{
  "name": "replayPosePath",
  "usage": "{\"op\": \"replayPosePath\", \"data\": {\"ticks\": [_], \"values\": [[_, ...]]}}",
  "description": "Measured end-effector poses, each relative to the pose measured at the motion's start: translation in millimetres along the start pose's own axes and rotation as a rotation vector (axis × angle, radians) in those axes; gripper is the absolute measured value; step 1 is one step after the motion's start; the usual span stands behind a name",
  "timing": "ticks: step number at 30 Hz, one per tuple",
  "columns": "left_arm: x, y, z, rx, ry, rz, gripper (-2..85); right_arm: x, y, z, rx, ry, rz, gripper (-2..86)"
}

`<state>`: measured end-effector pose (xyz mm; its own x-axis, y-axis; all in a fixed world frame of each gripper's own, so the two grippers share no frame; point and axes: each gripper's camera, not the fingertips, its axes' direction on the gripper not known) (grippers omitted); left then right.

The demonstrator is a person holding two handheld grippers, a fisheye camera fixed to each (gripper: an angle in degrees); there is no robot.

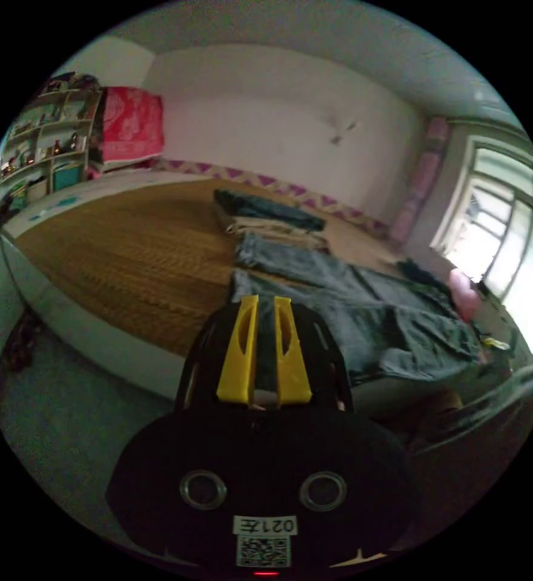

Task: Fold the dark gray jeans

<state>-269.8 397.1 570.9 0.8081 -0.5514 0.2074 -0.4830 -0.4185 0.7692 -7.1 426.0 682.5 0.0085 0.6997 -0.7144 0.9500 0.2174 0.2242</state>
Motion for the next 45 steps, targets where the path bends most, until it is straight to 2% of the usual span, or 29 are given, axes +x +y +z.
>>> {"op": "replayPosePath", "data": {"ticks": [2, 4, 12, 18, 20, 23, 27, 30, 32, 38, 40, 41, 43, 45], "values": [[4.9, -10.2, 14.0, -0.019, -0.095, 0.043, 0.2, 14.7, -12.9, -1.2, 0.025, 0.046, 0.048, 5.8], [13.5, -33.2, 32.3, -0.093, -0.174, 0.097, -0.7, 32.3, -29.6, 14.4, -0.031, 0.090, 0.088, 5.7], [13.0, -93.4, 67.1, -0.279, -0.174, 0.122, -1.0, 84.9, -75.5, 22.9, -0.073, 0.211, 0.196, 4.7], [2.3, -86.7, 51.6, -0.232, -0.135, 0.041, -1.0, 133.6, -91.6, 4.9, -0.041, 0.264, 0.276, 3.2], [9.9, -86.6, 36.8, -0.146, -0.086, 0.062, -1.0, 152.2, -100.4, 7.3, -0.054, 0.277, 0.300, 1.9], [42.3, -93.4, 16.6, -0.013, 0.004, 0.154, -1.0, 186.2, -109.8, 34.3, -0.241, 0.343, 0.314, -0.4], [94.4, -108.8, 39.3, -0.147, 0.091, 0.254, -1.0, 195.3, -120.7, 31.7, -0.362, 0.384, 0.232, -0.6], [122.4, -105.5, 61.6, -0.214, 0.004, 0.373, -0.9, 194.8, -125.1, 28.4, -0.444, 0.458, 0.182, -0.6], [121.5, -98.0, 83.7, -0.295, -0.066, 0.390, -0.9, 203.7, -122.0, 18.6, -0.417, 0.454, 0.230, -0.6], [83.8, -100.8, 42.9, -0.197, -0.004, 0.247, -0.6, 207.5, -97.9, -67.5, -0.203, 0.410, 0.402, 0.7], [62.7, -93.4, 7.1, -0.137, 0.036, 0.105, 0.3, 192.1, -71.7, -122.0, -0.031, 0.396, 0.528, 4.1], [58.0, -90.8, -2.3, -0.130, 0.045, 0.071, 0.7, 188.3, -63.6, -133.9, 0.000, 0.393, 0.564, 5.4], [40.7, -78.2, -33.8, -0.149, 0.047, -0.077, 6.7, 179.2, -25.4, -172.3, 0.086, 0.356, 0.732, 11.2], [28.9, -64.7, -54.4, -0.160, 0.015, -0.175, 7.7, 178.1, 9.7, -192.9, 0.135, 0.300, 0.865, 13.1]]}}
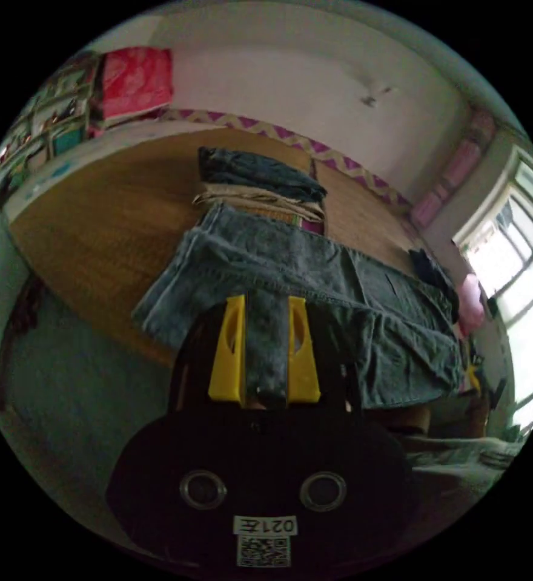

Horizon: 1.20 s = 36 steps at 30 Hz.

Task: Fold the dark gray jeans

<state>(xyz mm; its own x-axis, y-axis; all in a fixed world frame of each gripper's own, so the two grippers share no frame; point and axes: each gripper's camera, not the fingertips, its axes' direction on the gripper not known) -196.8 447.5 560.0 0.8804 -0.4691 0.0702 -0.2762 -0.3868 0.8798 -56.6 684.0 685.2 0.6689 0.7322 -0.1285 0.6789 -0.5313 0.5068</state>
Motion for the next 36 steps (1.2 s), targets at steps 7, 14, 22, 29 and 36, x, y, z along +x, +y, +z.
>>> {"op": "replayPosePath", "data": {"ticks": [7, 14, 22, 29, 36], "values": [[-64.2, 44.1, -35.5, 0.023, 0.173, -0.261, 9.0, 93.2, 39.8, -16.3, 0.027, -0.238, 0.348, 13.1], [-112.6, 60.2, -27.2, -0.037, 0.330, -0.436, 15.6, 94.5, 29.3, -11.6, 0.020, -0.203, 0.346, 11.9], [-154.5, 62.0, -41.7, 0.076, 0.382, -0.541, 13.6, 107.2, 31.6, -17.4, -0.051, -0.270, 0.363, 11.8], [-173.1, 38.1, -45.2, 0.073, 0.402, -0.555, 13.3, 117.0, 33.6, -10.5, -0.092, -0.356, 0.365, 12.2], [-185.0, 35.3, -63.4, 0.129, 0.457, -0.563, 10.2, 125.5, 50.9, -10.6, -0.095, -0.383, 0.398, 11.7]]}}
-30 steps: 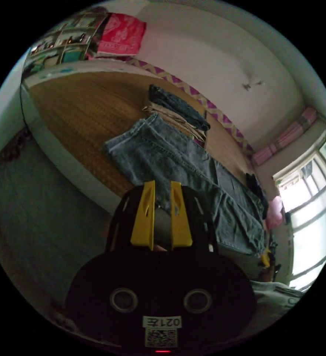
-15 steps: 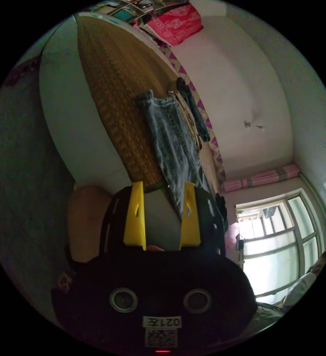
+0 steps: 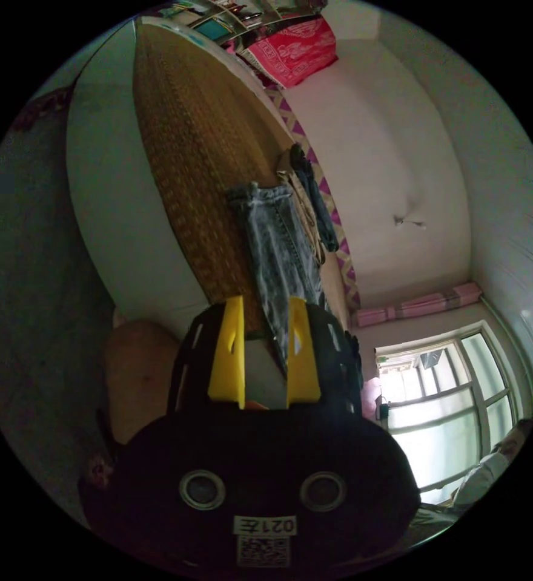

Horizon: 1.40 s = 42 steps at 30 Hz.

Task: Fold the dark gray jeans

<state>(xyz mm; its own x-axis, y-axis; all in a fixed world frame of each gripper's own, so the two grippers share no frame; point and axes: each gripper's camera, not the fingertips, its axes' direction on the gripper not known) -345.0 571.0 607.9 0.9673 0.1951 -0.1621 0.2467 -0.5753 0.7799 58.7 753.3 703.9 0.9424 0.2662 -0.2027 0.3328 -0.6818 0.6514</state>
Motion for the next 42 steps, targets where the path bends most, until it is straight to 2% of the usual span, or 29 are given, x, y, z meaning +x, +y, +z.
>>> {"op": "replayPosePath", "data": {"ticks": [5, 10, 12, 15, 19, 23, 28, 34, 38, 39, 42], "values": [[3.3, -9.2, 5.5, -0.016, -0.021, 0.001, 11.0, 3.2, 14.7, 7.8, 0.003, 0.011, -0.006, 11.1], [-0.5, -13.9, 9.2, -0.020, -0.084, -0.019, 4.4, 4.3, 22.8, 26.8, -0.013, 0.012, -0.011, 9.3], [-4.1, -12.5, 9.2, -0.023, -0.058, -0.011, 2.5, 10.8, 26.9, 34.1, -0.009, -0.007, 0.015, 6.1], [-1.8, -12.8, 4.8, -0.011, 0.079, 0.022, -0.3, 18.7, 32.5, 35.9, 0.013, -0.129, 0.052, 2.9], [46.0, -25.0, 3.4, -0.018, 0.125, 0.141, -0.9, -13.4, 27.3, 36.2, 0.026, -0.238, -0.034, 1.8], [115.9, -59.6, 23.8, -0.047, 0.076, 0.284, -0.9, -64.9, -3.9, 51.6, 0.040, -0.283, -0.134, 1.7], [198.0, -124.1, 125.5, -0.151, -0.140, 0.392, -0.7, -123.1, -87.2, 140.7, 0.018, -0.217, -0.209, 2.5], [176.3, -162.0, 260.5, -0.264, -0.307, 0.377, 1.4, -81.3, -135.9, 285.6, -0.003, -0.037, -0.109, 5.1], [148.4, -162.6, 243.9, -0.163, -0.220, 0.342, 1.5, -51.7, -111.7, 305.4, 0.026, -0.087, -0.091, 6.3], [145.7, -156.5, 236.4, -0.170, -0.169, 0.369, 1.3, -58.6, -96.1, 312.0, -0.010, -0.101, -0.158, 6.4], [151.2, -126.0, 242.4, -0.244, -0.202, 0.503, 0.6, -102.1, -31.0, 350.0, -0.155, -0.032, -0.406, 5.3]]}}
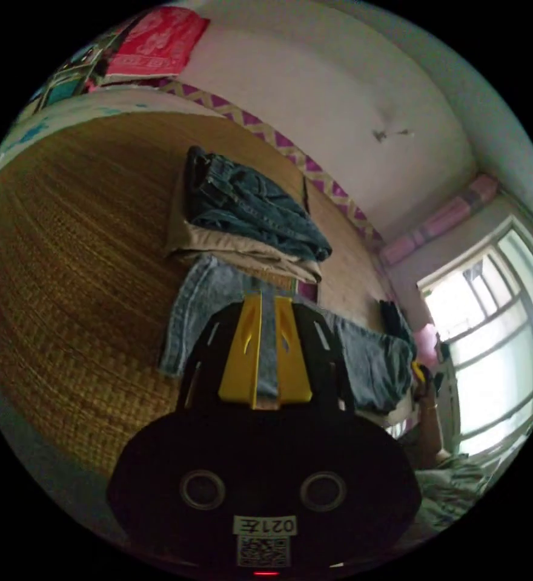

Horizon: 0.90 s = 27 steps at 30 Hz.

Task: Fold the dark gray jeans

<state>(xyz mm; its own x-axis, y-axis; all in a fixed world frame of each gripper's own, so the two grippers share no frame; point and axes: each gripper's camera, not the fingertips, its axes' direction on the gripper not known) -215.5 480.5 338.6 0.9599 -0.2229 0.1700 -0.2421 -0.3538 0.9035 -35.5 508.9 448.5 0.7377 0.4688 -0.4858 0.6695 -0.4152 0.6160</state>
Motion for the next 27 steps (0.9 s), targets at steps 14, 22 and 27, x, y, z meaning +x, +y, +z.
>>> {"op": "replayPosePath", "data": {"ticks": [14, 22, 27], "values": [[-16.8, 47.2, 43.7, 0.013, -0.060, -0.051, -0.5, -154.9, 222.7, 258.8, -0.310, 0.701, -0.677, -0.6], [-52.6, 96.0, 34.4, 0.075, 0.069, -0.379, 14.4, -133.8, 240.3, 280.1, -0.295, 0.630, -0.571, -0.6], [-50.0, 98.4, 65.3, 0.079, 0.038, -0.451, 13.7, -122.2, 244.3, 282.1, -0.294, 0.610, -0.549, -0.5]]}}
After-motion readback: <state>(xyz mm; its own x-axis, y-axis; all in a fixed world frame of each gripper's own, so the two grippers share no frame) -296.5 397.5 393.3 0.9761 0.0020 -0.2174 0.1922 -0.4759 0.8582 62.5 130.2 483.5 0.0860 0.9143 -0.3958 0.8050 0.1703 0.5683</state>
